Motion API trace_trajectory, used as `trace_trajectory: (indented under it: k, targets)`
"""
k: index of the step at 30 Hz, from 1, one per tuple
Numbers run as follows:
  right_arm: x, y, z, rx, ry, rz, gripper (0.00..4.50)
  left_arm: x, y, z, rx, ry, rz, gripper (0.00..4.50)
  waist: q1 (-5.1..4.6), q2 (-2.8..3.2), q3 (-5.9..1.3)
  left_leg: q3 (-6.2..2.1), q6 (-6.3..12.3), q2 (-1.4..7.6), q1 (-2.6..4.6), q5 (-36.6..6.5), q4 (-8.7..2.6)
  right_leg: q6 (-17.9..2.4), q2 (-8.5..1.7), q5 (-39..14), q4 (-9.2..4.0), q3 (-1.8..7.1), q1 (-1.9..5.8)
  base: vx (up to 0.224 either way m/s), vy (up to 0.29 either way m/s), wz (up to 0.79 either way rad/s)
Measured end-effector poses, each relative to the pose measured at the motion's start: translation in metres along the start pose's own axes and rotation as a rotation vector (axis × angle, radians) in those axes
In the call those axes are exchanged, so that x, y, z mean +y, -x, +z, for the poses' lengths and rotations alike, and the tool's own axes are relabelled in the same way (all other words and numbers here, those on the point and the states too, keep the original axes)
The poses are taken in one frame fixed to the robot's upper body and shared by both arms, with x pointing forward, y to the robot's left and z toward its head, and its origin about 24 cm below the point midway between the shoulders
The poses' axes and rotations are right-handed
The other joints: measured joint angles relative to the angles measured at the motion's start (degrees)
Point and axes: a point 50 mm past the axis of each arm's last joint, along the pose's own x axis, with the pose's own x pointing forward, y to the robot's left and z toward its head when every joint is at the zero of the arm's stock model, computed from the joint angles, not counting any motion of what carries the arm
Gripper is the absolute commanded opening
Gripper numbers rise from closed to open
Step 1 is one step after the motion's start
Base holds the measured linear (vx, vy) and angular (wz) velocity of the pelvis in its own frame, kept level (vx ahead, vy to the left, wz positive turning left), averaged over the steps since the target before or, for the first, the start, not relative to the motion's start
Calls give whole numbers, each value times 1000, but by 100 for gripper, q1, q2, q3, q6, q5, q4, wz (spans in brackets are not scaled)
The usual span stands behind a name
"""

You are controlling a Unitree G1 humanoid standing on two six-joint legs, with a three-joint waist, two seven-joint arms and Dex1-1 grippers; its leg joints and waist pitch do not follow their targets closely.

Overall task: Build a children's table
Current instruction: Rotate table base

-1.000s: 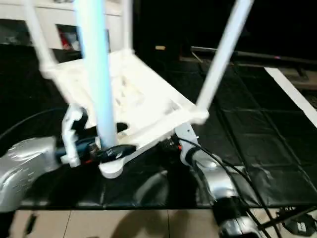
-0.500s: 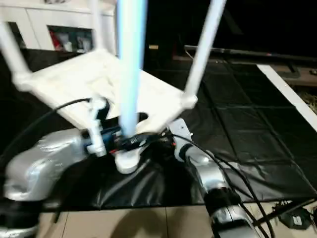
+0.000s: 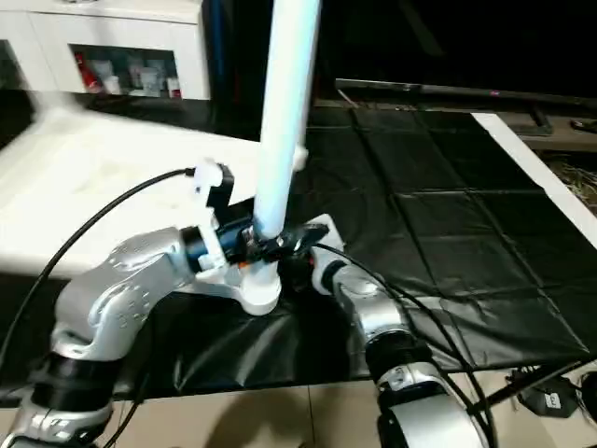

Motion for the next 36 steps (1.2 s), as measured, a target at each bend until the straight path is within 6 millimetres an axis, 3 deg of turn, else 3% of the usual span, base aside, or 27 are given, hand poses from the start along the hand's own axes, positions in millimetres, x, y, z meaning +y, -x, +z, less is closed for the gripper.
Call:
trace_trajectory:
  k: [6,11,13,16,19,23,29,36]
  targets:
    - [-10,4,-2,10,16,-28,450,10,5,14,25,-105,-12,447,49,38,-10,1,2,-1,5,3,0,0,-1,0,9,0,1,0,0,0]
    - [-36,21,-8,22,29,-92,450,25,44,11,202,-171,-57,447,205,74,-11,6,5,-3,4,14,0,5,-8,-8,27,0,-3,0,0,0]
    - [-46,28,-10,27,28,-119,450,29,54,7,261,-163,-74,447,289,74,-10,12,5,-4,3,14,4,6,-14,-8,29,0,-5,0,0,0]
    - [-56,38,-12,33,45,-115,450,34,63,-1,361,-173,-111,431,337,75,-10,20,5,-5,6,14,9,9,-22,-6,33,1,-9,0,0,0]
    - [-63,56,-15,19,77,-45,450,47,71,-13,481,-201,-110,413,366,76,-9,21,5,-6,1,15,9,19,-22,-4,30,2,-8,0,0,0]
    - [-69,84,-3,-19,177,128,450,66,79,-23,624,-260,-122,371,377,77,-9,21,26,-6,-3,26,5,50,-20,-18,24,3,-6,0,0,0]
    - [-63,122,8,3,239,390,450,77,85,-38,775,-301,-200,324,415,78,-10,18,33,-4,-20,24,-5,66,-15,-24,-3,-2,-6,0,0,0]
    - [-49,136,24,-8,242,536,450,87,76,-42,795,-314,-253,278,445,81,-12,18,42,-4,-36,20,0,69,-17,-1,-31,-4,-3,0,0,0]
